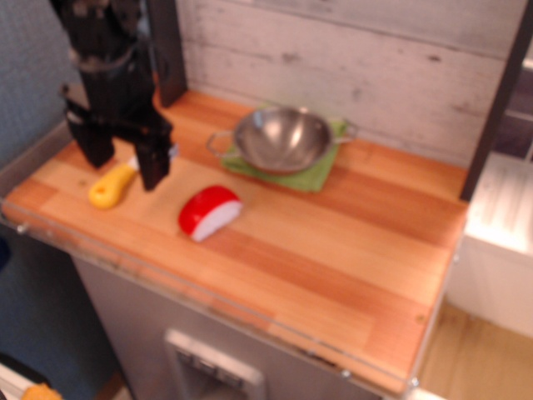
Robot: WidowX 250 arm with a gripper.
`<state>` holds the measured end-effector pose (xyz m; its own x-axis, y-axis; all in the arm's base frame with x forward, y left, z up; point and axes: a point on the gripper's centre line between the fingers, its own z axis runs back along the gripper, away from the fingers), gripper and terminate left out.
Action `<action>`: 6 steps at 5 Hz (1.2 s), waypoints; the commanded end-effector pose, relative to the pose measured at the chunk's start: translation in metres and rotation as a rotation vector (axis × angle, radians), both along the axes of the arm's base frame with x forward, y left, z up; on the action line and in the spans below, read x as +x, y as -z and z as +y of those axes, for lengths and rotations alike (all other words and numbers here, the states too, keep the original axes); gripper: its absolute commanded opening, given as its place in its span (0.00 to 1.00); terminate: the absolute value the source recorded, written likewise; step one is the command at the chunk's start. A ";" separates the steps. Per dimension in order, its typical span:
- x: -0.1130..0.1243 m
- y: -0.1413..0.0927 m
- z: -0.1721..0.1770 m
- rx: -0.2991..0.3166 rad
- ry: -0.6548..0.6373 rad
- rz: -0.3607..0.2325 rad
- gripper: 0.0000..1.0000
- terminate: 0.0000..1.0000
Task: Place the knife on the far right edge of the table
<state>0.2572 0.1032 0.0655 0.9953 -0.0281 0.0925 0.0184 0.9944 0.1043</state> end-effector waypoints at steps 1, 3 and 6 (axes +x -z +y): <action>0.016 0.016 0.018 0.080 -0.010 -0.015 1.00 0.00; 0.019 0.029 0.037 0.082 -0.043 0.052 1.00 0.00; 0.016 0.055 0.050 0.041 -0.092 0.097 1.00 0.00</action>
<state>0.2764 0.1491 0.0081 0.9983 0.0568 -0.0108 -0.0547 0.9885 0.1408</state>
